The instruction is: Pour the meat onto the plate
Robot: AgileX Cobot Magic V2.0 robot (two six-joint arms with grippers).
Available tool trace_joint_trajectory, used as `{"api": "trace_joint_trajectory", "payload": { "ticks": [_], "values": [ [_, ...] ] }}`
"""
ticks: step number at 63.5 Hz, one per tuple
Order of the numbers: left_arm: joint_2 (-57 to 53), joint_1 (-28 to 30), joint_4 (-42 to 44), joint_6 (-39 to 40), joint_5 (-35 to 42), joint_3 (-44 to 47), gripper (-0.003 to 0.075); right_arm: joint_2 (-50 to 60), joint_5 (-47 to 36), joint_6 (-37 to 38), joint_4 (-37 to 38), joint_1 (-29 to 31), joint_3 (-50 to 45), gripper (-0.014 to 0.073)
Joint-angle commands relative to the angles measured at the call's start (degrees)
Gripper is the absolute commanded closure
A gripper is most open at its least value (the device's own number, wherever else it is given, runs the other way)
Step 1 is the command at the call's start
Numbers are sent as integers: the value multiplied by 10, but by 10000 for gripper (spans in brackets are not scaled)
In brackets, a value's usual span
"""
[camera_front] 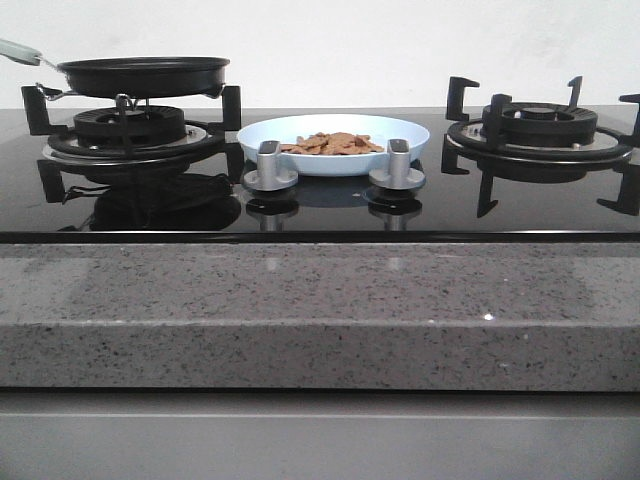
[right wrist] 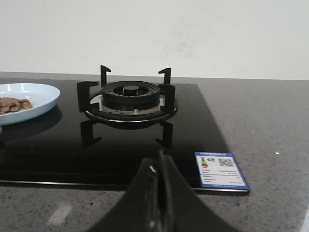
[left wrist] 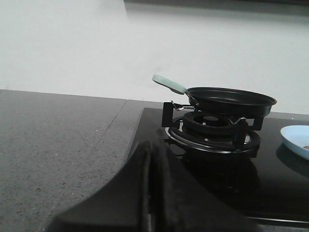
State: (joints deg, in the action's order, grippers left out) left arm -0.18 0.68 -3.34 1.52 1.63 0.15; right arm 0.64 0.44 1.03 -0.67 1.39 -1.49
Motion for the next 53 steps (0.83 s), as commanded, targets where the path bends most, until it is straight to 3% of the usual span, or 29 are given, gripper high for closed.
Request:
{"api": "trace_joint_trajectory", "payload": {
  "ticks": [1, 53],
  "values": [
    [-10, -4, -5, 3, 46, 3, 741, 9, -56, 0, 7, 10, 2, 662],
    [-10, -4, -5, 3, 46, 3, 741, 9, -64, 0, 7, 10, 2, 662]
  ]
}}
